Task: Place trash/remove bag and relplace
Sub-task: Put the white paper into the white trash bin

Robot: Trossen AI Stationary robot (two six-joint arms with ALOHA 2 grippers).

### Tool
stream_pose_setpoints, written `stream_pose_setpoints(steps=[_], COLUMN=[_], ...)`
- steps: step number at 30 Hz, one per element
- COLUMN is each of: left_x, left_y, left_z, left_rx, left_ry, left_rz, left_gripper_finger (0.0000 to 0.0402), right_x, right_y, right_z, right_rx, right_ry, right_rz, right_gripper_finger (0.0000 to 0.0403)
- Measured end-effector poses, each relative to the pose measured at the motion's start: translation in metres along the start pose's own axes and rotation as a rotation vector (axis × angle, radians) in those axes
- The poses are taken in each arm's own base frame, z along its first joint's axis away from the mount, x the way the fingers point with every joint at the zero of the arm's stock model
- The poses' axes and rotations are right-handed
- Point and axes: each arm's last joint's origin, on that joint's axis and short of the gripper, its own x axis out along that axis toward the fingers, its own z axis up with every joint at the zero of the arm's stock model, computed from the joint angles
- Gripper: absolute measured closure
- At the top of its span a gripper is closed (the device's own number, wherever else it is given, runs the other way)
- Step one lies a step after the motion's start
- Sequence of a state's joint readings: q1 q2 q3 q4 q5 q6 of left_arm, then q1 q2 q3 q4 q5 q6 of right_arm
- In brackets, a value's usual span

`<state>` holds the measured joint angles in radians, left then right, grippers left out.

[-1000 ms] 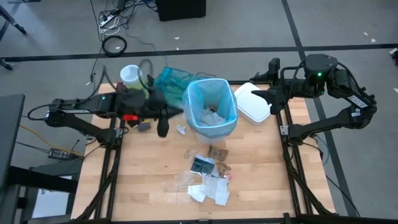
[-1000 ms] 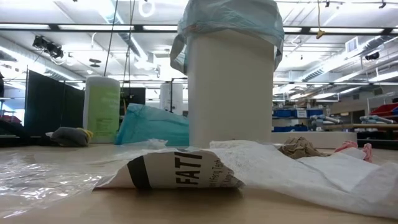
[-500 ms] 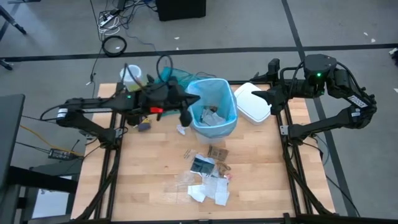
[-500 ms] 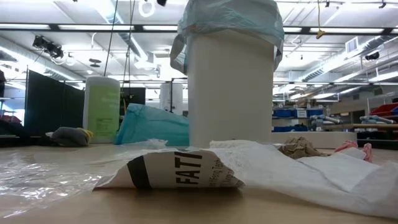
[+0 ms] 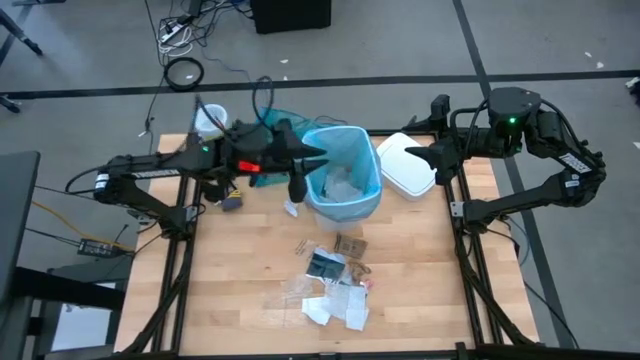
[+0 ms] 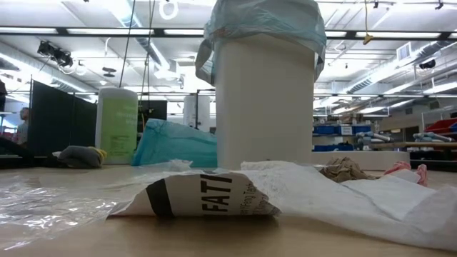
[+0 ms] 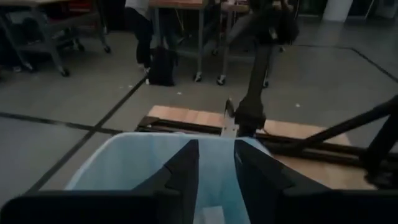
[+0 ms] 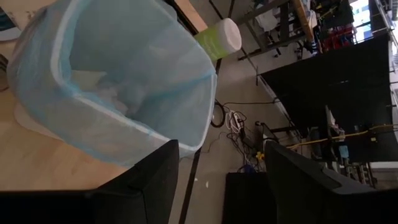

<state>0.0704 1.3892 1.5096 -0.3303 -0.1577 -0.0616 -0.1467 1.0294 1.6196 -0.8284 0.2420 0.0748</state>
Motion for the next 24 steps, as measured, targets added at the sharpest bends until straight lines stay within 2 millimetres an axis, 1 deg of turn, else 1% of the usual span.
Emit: stream_pose_setpoints(steps=[2, 4, 7, 10, 13, 15, 17, 21, 24], left_x=[-0.012, -0.022, -0.027, -0.026, -0.026, -0.026, -0.030, -0.033, -0.028], left_y=[0.002, 0.005, 0.012, 0.017, 0.019, 0.019, 0.020, 0.023, 0.024], left_z=[0.006, 0.003, -0.016, -0.042, -0.071, -0.088, -0.111, -0.147, -0.178], left_rx=[0.021, 0.078, 0.127, 0.123, 0.077, 0.037, 0.009, -0.048, -0.054], left_ry=[0.098, 0.240, 0.422, 0.569, 0.627, 0.612, 0.620, 0.525, 0.492], left_rz=[0.013, 0.069, 0.139, 0.139, 0.108, 0.097, 0.104, 0.108, 0.106], left_gripper_finger=[0.0287, 0.0288, 0.0292, 0.0293, 0.0293, 0.0293, 0.0293, 0.0293, 0.0293], right_x=[0.000, 0.000, 0.000, 0.000, 0.000, 0.000, 0.000, 0.000, 0.000], right_y=[0.000, 0.000, 0.000, 0.000, 0.000, 0.000, 0.000, 0.000, 0.000], right_z=[0.000, -0.001, -0.002, -0.002, -0.004, -0.004, -0.004, -0.004, -0.004], right_rx=[0.000, -0.002, -0.004, -0.006, -0.008, -0.009, -0.010, 0.001, 0.006], right_ry=[0.002, 0.009, 0.017, 0.025, 0.035, 0.039, 0.044, 0.043, 0.042], right_rz=[0.000, 0.000, -0.001, -0.003, -0.007, -0.007, -0.008, -0.007, -0.008], right_gripper_finger=[0.0179, 0.0180, 0.0179, 0.0178, 0.0179, 0.0179, 0.0178, 0.0178, 0.0178])
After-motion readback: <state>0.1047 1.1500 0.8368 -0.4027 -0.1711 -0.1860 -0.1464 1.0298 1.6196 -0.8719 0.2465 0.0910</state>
